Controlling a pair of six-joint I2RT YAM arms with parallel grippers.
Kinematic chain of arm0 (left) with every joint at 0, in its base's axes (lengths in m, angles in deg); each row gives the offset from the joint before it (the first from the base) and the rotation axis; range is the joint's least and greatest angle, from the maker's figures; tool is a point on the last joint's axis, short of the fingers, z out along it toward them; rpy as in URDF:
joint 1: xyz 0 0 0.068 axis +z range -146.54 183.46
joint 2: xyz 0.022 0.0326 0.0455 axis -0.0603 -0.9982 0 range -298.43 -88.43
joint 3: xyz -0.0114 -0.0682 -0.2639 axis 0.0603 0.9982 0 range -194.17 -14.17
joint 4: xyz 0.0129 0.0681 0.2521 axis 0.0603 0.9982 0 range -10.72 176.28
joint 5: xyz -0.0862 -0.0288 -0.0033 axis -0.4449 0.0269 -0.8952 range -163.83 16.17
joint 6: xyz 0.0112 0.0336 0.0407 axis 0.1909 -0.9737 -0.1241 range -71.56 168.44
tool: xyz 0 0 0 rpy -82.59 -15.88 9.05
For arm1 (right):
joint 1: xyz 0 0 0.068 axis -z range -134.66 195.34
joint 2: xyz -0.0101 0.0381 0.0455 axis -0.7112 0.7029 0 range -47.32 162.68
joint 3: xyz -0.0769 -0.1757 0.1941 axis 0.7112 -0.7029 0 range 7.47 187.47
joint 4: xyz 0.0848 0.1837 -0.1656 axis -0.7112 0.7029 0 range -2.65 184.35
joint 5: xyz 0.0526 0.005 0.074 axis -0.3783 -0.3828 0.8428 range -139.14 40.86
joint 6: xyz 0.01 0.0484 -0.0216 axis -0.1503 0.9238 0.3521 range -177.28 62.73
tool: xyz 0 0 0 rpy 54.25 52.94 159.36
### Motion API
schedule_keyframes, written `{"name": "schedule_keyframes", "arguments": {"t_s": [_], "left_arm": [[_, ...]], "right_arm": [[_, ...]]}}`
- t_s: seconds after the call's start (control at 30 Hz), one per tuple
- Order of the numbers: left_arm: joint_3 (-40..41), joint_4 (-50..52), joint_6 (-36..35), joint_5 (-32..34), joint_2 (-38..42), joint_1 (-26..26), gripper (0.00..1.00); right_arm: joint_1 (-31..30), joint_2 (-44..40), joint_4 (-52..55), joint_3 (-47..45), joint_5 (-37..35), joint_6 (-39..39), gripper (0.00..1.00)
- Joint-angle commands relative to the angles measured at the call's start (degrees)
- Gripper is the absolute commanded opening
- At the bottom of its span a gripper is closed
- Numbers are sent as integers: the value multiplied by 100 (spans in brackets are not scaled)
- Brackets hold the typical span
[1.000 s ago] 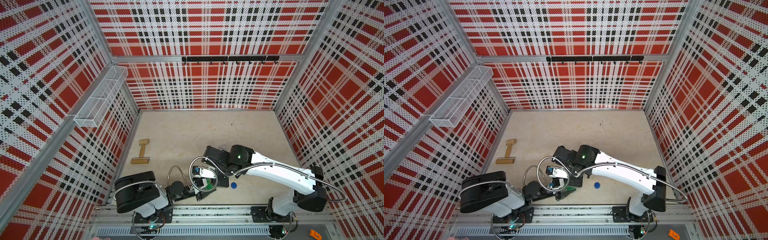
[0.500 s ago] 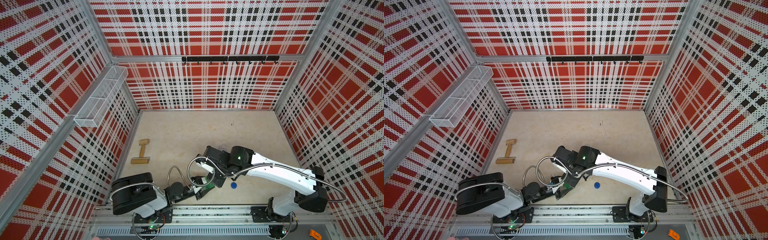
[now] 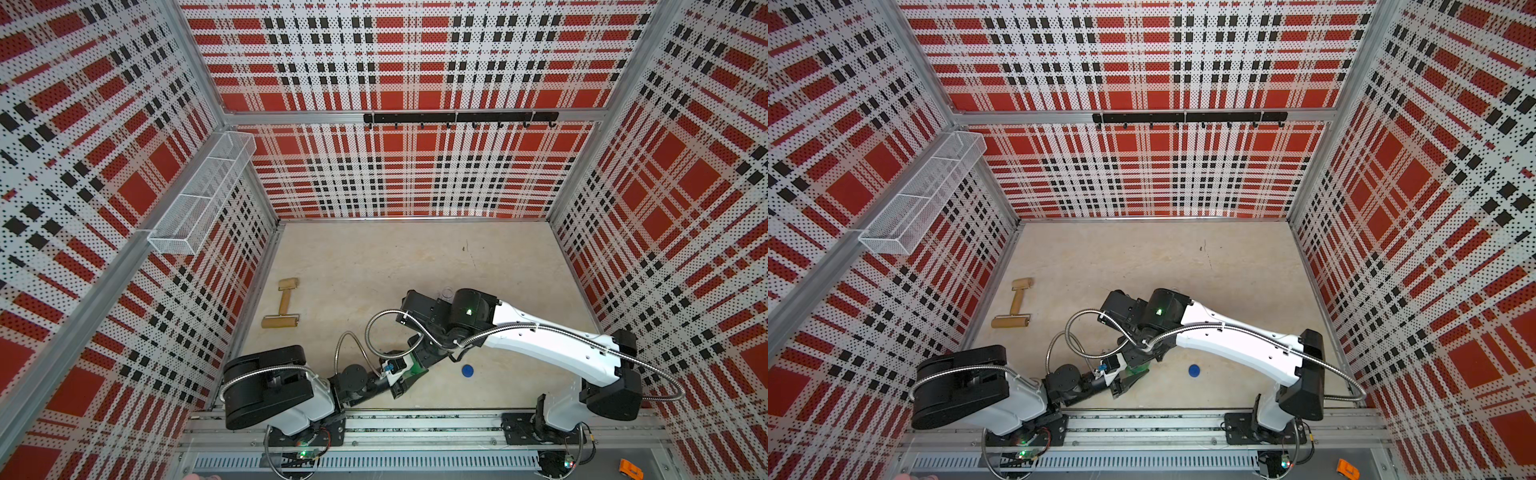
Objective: Screw on the bottle caps
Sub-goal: Screw the bottle cap onto the plastic bottle.
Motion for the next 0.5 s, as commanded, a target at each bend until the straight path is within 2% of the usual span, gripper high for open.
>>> {"name": "schedule_keyframes", "arguments": {"t_s": [0.0,0.1,0.23,0.37,0.47], "left_arm": [[-50,-594,-181,-99,36,-71,53],[-69,-596,-183,-131,-7,-68,53],[-89,-597,-201,-212,-45,-67,53],[-89,-594,-170,-447,-67,-63,53],[-85,-588,-127,-651,-101,-63,54]], "right_arm": [[21,63,-544,460,206,252,50],[114,-121,-312,609,85,58,60],[280,-403,67,932,-200,-478,64],[401,-498,898,1446,-800,-1718,67],[366,-811,596,1066,-239,-2680,66]]}}
